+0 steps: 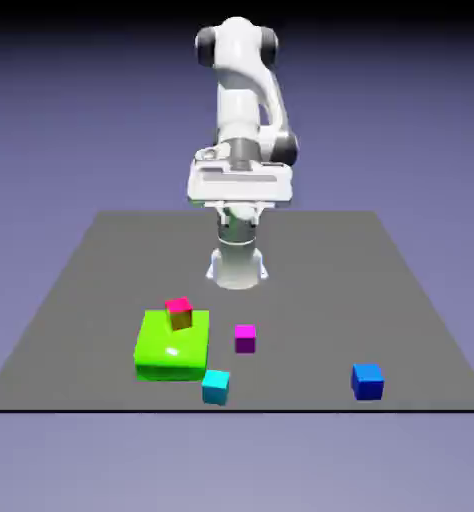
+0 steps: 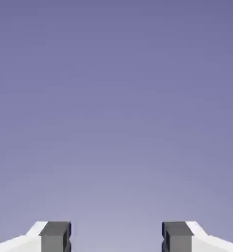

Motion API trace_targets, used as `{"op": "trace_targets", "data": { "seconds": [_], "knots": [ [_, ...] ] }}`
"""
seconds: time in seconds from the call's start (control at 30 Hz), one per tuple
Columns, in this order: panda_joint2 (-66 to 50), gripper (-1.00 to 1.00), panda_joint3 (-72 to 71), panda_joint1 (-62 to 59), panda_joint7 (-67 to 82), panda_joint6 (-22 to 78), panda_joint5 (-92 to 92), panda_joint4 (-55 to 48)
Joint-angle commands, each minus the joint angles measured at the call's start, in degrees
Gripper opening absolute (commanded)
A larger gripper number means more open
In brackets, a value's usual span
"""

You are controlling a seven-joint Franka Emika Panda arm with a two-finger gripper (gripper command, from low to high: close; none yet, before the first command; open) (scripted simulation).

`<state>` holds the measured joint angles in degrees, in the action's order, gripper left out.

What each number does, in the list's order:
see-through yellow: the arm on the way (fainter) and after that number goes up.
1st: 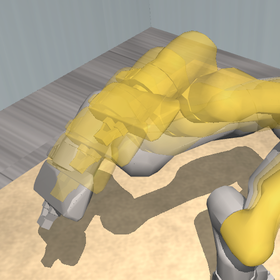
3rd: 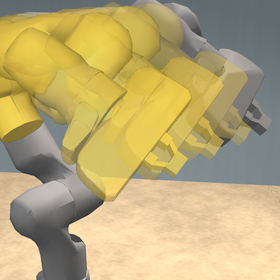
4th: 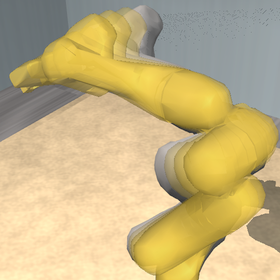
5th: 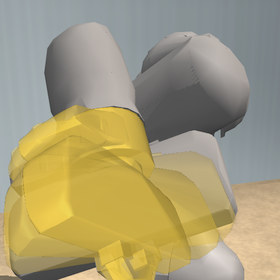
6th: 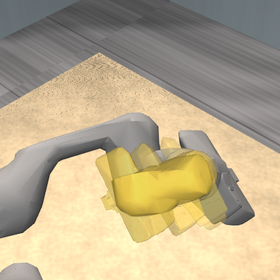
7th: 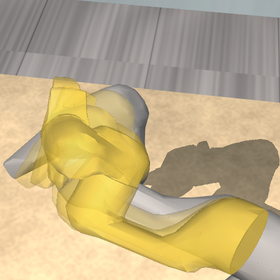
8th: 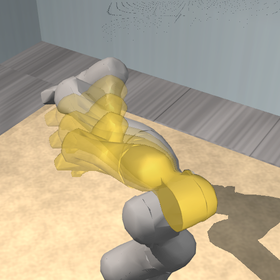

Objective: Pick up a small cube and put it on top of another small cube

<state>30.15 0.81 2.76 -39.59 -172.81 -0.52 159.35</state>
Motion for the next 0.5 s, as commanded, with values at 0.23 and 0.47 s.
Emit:
{"op": "trace_targets", "data": {
  "seconds": [0.23,0.47],
  "knots": [
    [-16.6,0.0,5.4,13.8,19.0,8.0,-3.5,-11.0],
    [-31.1,0.0,10.1,25.8,35.7,14.9,-6.5,-20.6]
  ]
}}
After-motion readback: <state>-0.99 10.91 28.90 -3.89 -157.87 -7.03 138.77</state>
